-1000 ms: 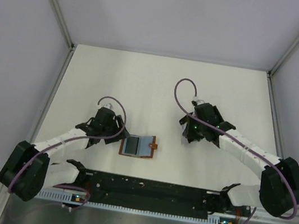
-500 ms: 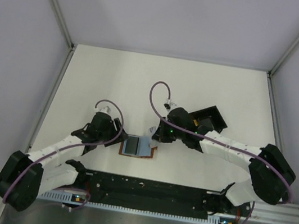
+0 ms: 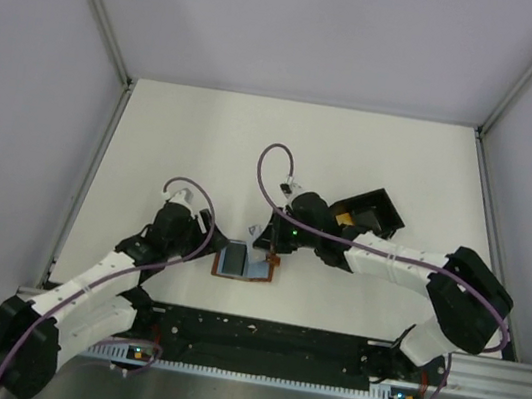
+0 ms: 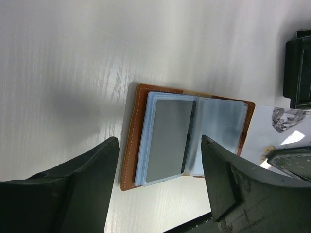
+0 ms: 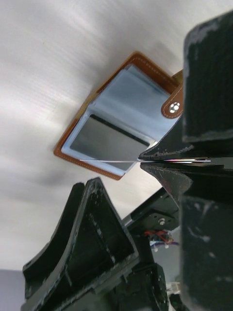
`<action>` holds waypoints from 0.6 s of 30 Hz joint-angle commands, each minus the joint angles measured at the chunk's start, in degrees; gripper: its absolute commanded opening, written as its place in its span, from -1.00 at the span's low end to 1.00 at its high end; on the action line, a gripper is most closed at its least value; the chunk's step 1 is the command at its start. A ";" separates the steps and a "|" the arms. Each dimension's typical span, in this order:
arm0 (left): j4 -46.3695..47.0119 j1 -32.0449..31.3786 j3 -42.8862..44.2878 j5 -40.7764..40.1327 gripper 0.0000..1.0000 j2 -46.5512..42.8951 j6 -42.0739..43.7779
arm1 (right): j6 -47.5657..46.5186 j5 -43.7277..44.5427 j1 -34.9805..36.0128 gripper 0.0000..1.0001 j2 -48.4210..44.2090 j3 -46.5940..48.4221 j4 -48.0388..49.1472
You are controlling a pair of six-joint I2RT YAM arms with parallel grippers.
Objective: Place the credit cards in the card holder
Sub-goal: Turn over the card slot in the card holder.
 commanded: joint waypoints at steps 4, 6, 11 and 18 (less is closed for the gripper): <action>1.10 -0.21 -1.41 1.29 0.45 2.62 -0.14 | 4.66 -2.50 0.62 -1.00 3.11 -2.16 6.46; 1.88 -0.21 -2.02 1.90 0.46 2.53 -0.23 | 4.13 -0.48 0.18 -1.00 3.12 -3.57 5.48; 4.08 -0.21 -3.25 3.40 0.49 3.23 -0.32 | 3.87 1.20 -2.81 -1.00 3.03 -8.22 5.48; 11.98 -0.21 -5.27 8.66 0.49 7.18 0.21 | 2.46 1.99 -5.88 -1.00 5.75 -12.19 5.57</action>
